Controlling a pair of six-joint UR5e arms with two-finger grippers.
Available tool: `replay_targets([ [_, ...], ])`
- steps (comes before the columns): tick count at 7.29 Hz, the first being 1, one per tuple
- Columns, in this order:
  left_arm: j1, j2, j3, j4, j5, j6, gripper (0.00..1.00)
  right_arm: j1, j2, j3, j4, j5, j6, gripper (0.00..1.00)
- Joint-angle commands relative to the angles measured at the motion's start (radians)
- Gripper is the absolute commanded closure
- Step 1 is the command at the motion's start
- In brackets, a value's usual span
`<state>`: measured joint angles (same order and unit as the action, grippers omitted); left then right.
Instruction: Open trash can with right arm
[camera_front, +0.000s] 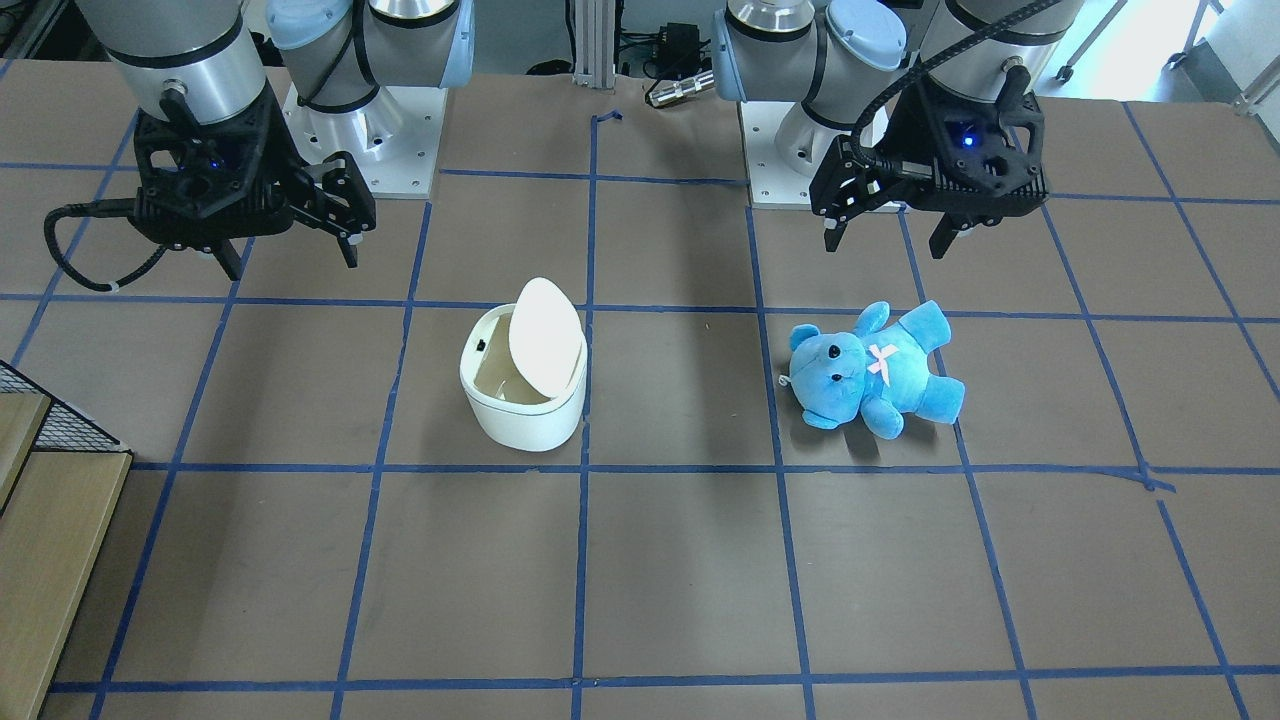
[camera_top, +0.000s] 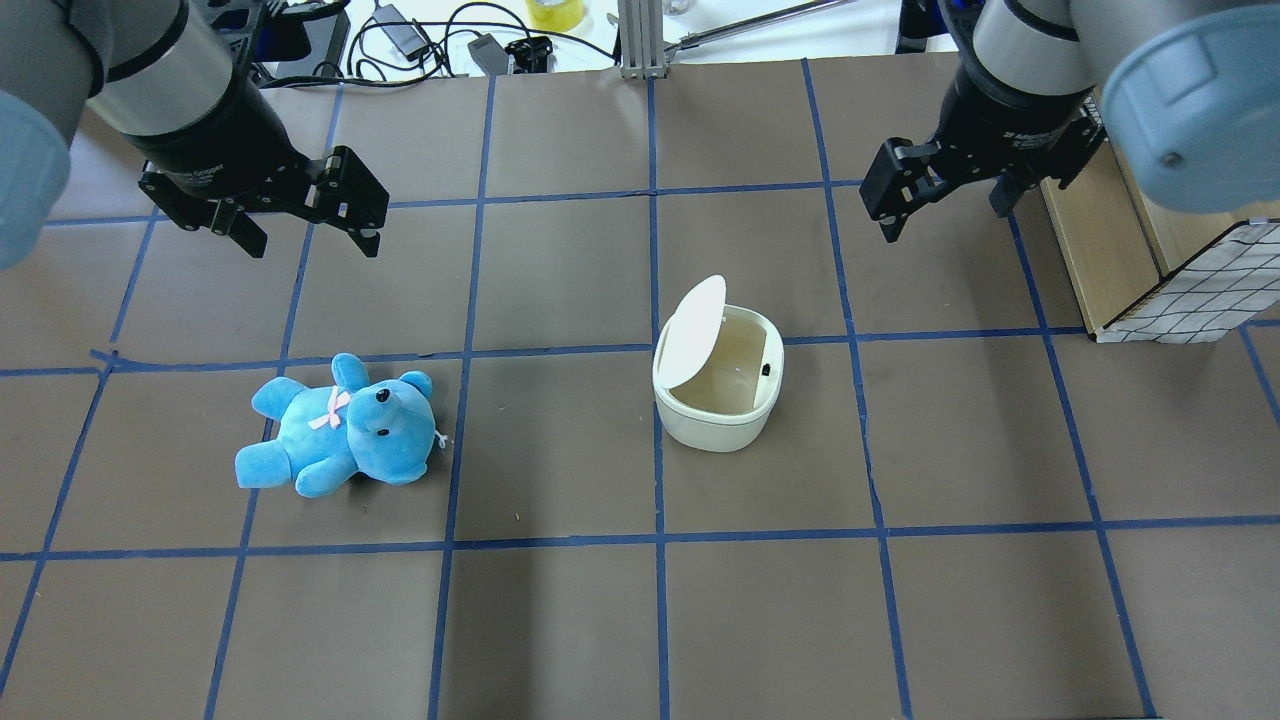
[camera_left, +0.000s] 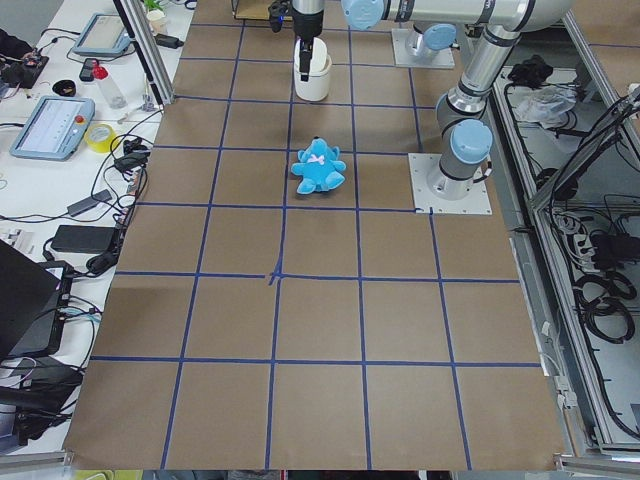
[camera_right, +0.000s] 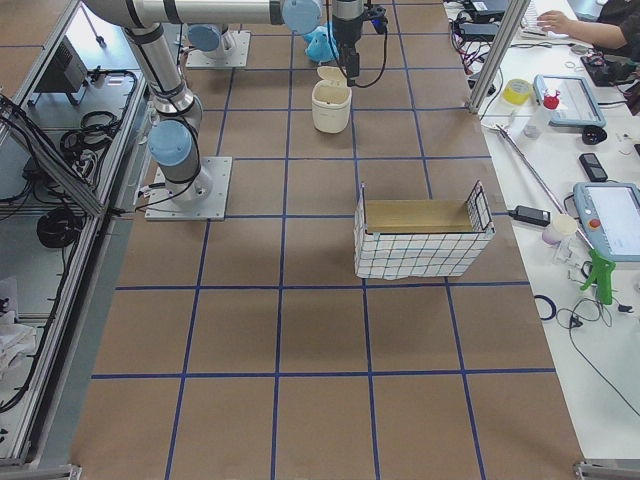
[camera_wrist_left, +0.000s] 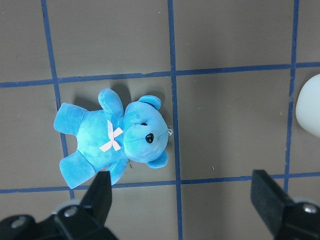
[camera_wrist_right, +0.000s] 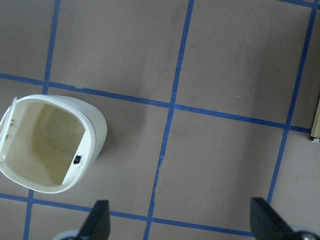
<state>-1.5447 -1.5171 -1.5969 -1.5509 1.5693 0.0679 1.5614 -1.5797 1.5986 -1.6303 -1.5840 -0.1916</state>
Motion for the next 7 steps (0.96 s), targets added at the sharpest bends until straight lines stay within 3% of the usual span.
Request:
replay_targets([
  [1,0.0,0.0,0.0,0.0,0.0,0.0,0.0,-0.057,-0.002,-0.012,0.035,0.018,-0.034,0.0],
  [3,0.0,0.0,0.0,0.0,0.0,0.0,0.0,-0.05,0.009,-0.075,0.122,-0.03,-0.029,0.0],
  [5,0.0,0.0,0.0,0.0,0.0,0.001,0.0,-0.046,0.007,-0.065,0.125,0.031,0.023,0.0],
  [7,0.0,0.0,0.0,0.0,0.0,0.0,0.0,-0.041,0.001,-0.057,0.127,0.016,0.015,0.0],
])
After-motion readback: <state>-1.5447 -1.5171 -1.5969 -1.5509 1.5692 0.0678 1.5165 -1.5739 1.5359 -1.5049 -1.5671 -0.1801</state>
